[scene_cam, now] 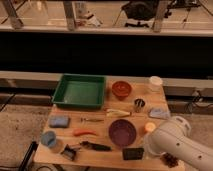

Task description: Place eraser in plastic cup

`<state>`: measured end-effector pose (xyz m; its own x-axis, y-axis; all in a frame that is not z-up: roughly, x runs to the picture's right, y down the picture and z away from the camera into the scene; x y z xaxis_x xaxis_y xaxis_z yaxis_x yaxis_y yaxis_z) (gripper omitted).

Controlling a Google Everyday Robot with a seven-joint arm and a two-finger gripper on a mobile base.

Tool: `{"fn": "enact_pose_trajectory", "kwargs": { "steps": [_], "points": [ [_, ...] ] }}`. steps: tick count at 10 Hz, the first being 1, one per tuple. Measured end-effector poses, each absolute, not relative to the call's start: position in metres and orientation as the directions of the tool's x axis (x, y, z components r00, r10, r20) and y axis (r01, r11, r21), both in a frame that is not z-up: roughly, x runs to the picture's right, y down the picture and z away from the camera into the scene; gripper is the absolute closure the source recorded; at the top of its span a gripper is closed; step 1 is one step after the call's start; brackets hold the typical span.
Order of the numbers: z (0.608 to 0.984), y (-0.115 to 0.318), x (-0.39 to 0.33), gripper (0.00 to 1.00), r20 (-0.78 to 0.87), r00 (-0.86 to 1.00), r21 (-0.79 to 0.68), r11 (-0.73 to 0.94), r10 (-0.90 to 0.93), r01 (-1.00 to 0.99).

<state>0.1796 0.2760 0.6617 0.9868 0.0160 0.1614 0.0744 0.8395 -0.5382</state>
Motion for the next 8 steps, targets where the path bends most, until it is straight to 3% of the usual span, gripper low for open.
{"fn": "enact_pose_trajectory", "kwargs": {
  "steps": [8],
  "points": [
    [0.665,0.245,0.057,1.0,0.307,0.949,-0.522,0.821,-0.071,0.23]
  ]
}}
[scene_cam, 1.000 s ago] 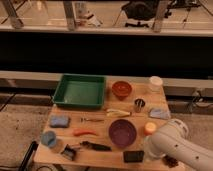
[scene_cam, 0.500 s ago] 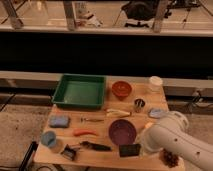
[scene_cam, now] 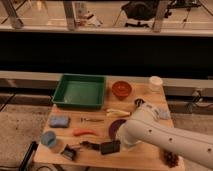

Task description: Place eraser in plastic cup

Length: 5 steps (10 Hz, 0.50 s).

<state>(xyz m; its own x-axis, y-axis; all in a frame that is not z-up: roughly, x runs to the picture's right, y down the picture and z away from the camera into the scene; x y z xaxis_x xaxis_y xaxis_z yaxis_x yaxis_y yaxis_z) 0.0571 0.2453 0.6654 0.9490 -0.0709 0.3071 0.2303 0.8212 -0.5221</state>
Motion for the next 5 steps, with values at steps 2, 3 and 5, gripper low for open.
{"fn": "enact_pose_trajectory", "kwargs": {
  "steps": [2,3,5],
  "points": [
    [0.667,0.243,0.014,1.0,0.367,0.924,-0.513,0.807,-0.102,0.293],
    [0.669,0.242,-0.003,1.0,0.393,0.913,-0.507,0.801,-0.114,0.318],
    [0.672,0.238,-0.044,1.0,0.454,0.879,-0.488,0.786,-0.144,0.381]
  ]
}}
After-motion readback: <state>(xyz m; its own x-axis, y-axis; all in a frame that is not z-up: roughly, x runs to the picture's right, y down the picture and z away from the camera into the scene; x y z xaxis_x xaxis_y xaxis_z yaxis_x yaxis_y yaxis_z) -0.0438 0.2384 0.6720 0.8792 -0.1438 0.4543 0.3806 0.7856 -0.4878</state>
